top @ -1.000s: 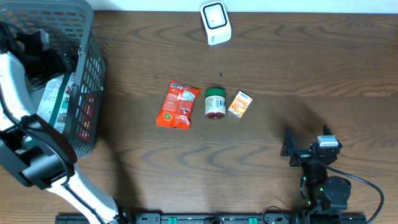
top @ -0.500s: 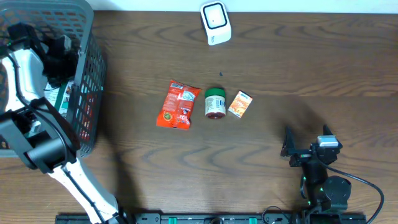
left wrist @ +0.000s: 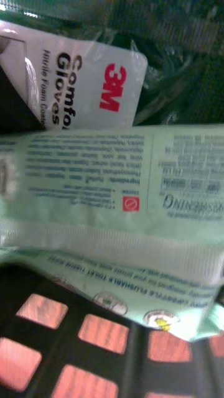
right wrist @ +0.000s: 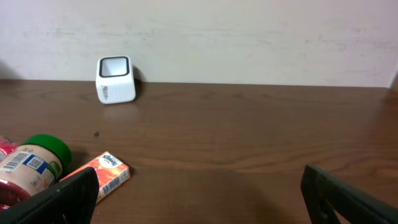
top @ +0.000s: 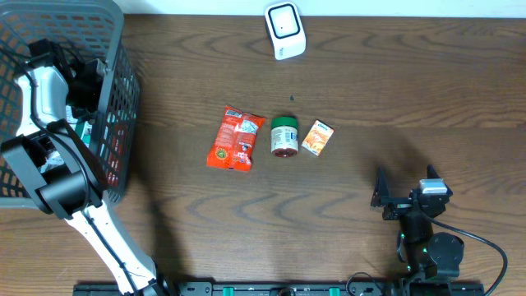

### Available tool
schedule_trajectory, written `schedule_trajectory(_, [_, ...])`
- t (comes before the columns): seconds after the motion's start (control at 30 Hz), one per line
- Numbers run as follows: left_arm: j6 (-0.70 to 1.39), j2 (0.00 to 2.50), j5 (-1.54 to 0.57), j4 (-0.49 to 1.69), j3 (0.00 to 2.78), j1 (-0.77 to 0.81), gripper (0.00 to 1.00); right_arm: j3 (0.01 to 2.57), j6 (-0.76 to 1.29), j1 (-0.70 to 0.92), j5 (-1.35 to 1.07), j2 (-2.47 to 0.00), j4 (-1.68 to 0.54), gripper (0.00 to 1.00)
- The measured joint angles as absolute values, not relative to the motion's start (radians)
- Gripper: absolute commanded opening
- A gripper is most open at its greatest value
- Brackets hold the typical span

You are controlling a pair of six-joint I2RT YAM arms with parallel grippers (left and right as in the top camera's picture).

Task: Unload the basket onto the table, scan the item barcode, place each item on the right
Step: 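Grasp the light green wipes pack in the basket with left gripper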

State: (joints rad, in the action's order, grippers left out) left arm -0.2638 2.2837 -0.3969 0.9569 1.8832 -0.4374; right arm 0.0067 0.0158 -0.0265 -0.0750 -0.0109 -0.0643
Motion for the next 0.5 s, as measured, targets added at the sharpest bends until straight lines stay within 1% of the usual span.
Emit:
schedule_trajectory(0.03, [-0.265, 2.284, -0.394, 0.958, 1.883, -0.437, 0.35, 0.007, 0.016, -0.027, -0.075, -0.011, -0.064, 0.99])
schedule_trajectory(0.1, [-0.263, 2.282, -0.394, 0.958, 1.883, -0.437, 0.27, 0.007, 0.016, -0.027, -0.075, -0.011, -0.064, 0.99])
schedule_trajectory(0.17, [-0.262, 2.277, -0.394, 0.957, 1.883, -0.437, 0.15, 0.007, 0.016, -0.027, -0.075, -0.011, -0.064, 0.99])
schedule_trajectory(0.2, [-0.271, 2.270, -0.393, 0.958, 1.883, -0.437, 0.13, 0.007, 0.016, -0.027, -0.075, -0.011, -0.064, 0.99])
schedule_trajectory(0.37, [-0.266, 2.226, -0.377, 0.952, 1.883, -0.437, 0.13, 0.007, 0.016, -0.027, -0.075, -0.011, -0.064, 0.99])
schedule_trajectory(0.5, [-0.266, 2.127, -0.336, 0.929, 1.883, -0.437, 0.13, 0.007, 0.016, -0.027, -0.075, -0.011, -0.064, 0.99])
